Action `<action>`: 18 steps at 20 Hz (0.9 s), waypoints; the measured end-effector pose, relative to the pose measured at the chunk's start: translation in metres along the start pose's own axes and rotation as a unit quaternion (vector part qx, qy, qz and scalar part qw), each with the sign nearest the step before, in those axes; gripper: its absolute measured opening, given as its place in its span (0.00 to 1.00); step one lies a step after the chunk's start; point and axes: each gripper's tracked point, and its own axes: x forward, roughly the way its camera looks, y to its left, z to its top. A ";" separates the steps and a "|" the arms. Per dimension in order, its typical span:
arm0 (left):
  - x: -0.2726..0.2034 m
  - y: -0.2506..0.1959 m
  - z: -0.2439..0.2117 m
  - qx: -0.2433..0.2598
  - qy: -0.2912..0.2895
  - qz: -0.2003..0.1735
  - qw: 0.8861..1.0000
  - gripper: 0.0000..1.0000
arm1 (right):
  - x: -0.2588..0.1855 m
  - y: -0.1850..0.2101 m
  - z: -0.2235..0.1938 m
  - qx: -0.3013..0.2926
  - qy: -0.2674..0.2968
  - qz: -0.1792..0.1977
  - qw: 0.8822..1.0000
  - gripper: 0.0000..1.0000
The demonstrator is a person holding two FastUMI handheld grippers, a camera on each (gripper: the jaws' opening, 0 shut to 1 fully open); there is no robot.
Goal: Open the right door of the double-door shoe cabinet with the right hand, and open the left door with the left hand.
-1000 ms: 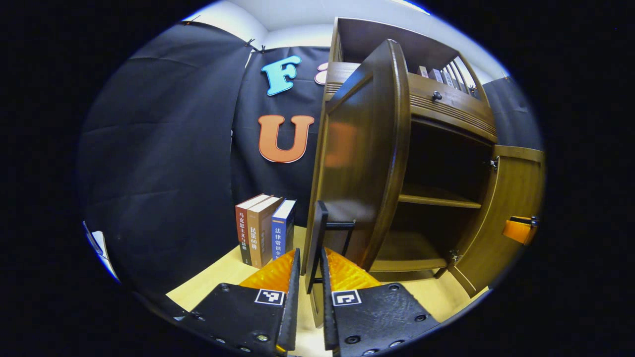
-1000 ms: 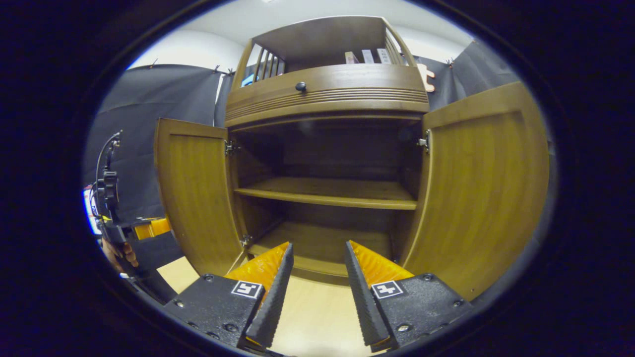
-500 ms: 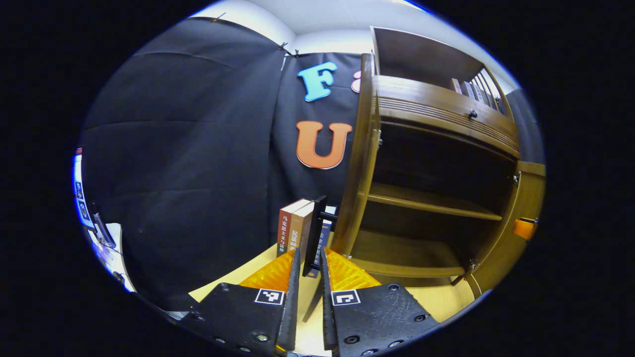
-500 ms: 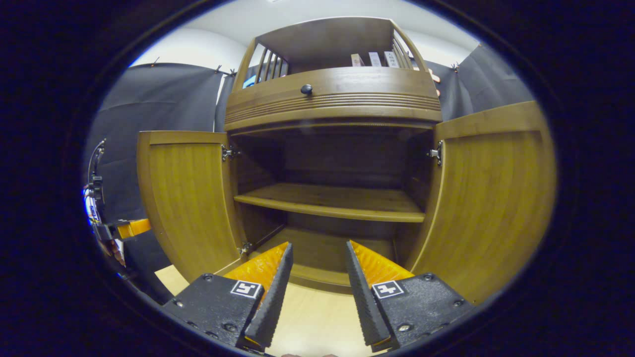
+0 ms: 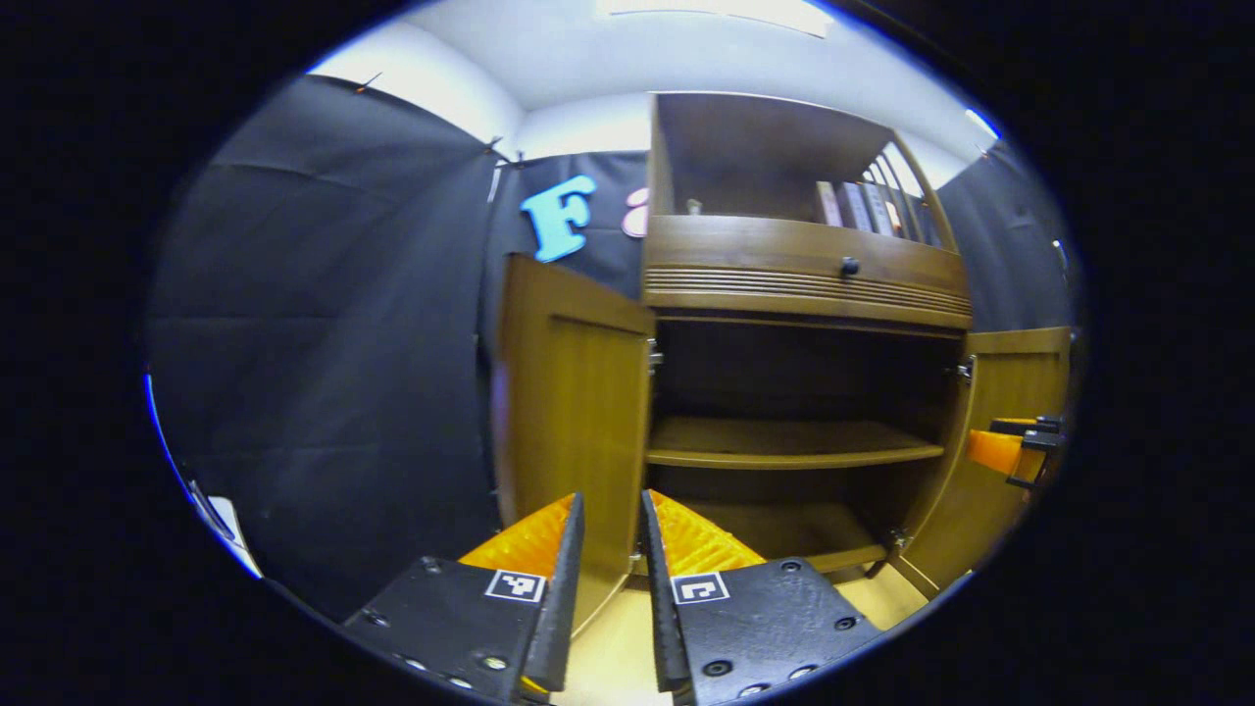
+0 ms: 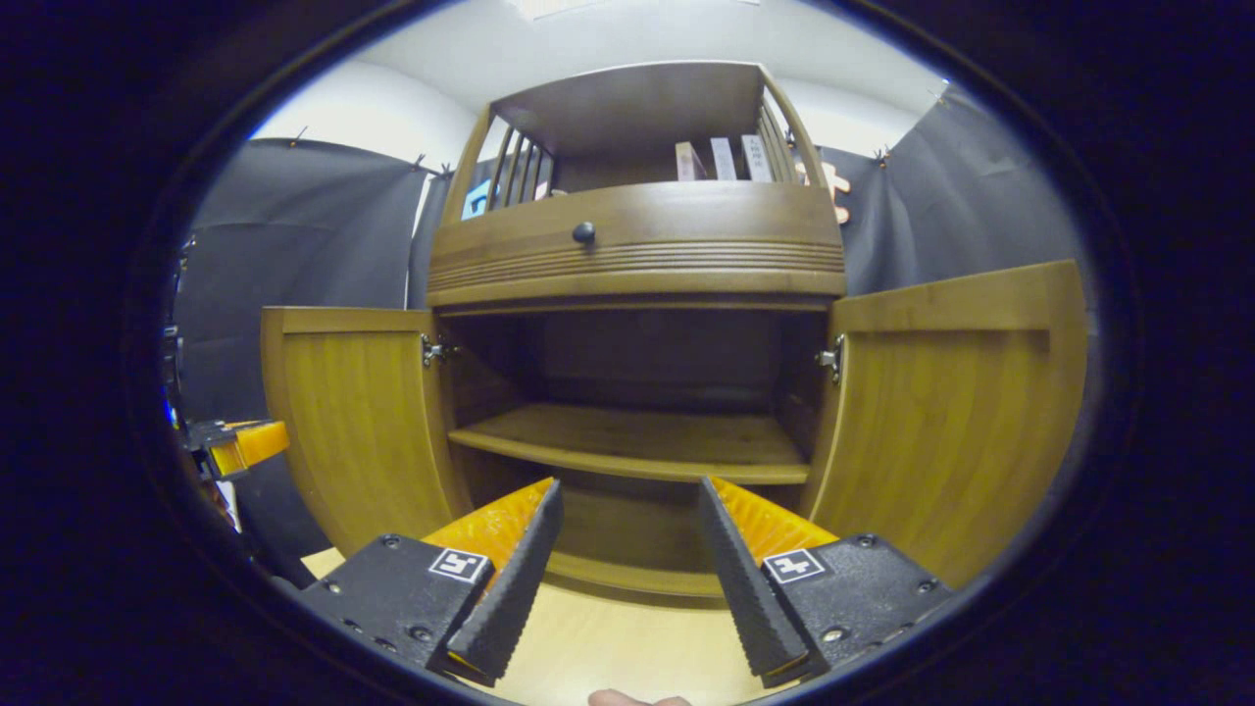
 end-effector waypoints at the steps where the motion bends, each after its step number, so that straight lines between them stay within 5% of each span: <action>1: 0.002 -0.011 0.005 0.006 -0.005 -0.014 1.000 0.53 | -0.002 -0.002 0.006 -0.002 -0.008 -0.004 1.000 0.89; 4: 0.006 -0.046 0.014 0.005 -0.010 -0.055 0.998 0.51 | -0.008 -0.008 0.019 0.000 -0.026 -0.013 1.000 0.89; 7: 0.008 -0.079 0.011 0.006 0.000 -0.093 0.996 0.73 | -0.015 -0.017 0.027 0.003 -0.045 -0.021 0.999 0.88; 11: 0.012 -0.100 0.026 0.009 -0.016 -0.110 0.994 0.91 | -0.022 -0.021 0.029 0.002 -0.050 -0.027 0.998 0.89; 12: 0.012 -0.104 0.028 0.007 -0.019 -0.110 0.994 0.85 | -0.023 -0.023 0.030 0.002 -0.051 -0.029 0.998 0.88; 13: 0.013 -0.108 0.030 0.003 -0.023 -0.111 0.994 0.96 | -0.024 -0.024 0.030 0.002 -0.051 -0.030 0.998 0.89; 16: 0.014 -0.114 0.032 0.001 -0.025 -0.109 0.994 0.89 | -0.025 -0.024 0.028 0.003 -0.050 -0.031 0.998 0.88; 18: 0.014 -0.117 0.034 0.003 -0.028 -0.108 0.994 1.00 | -0.024 -0.023 0.026 0.002 -0.048 -0.029 0.998 0.88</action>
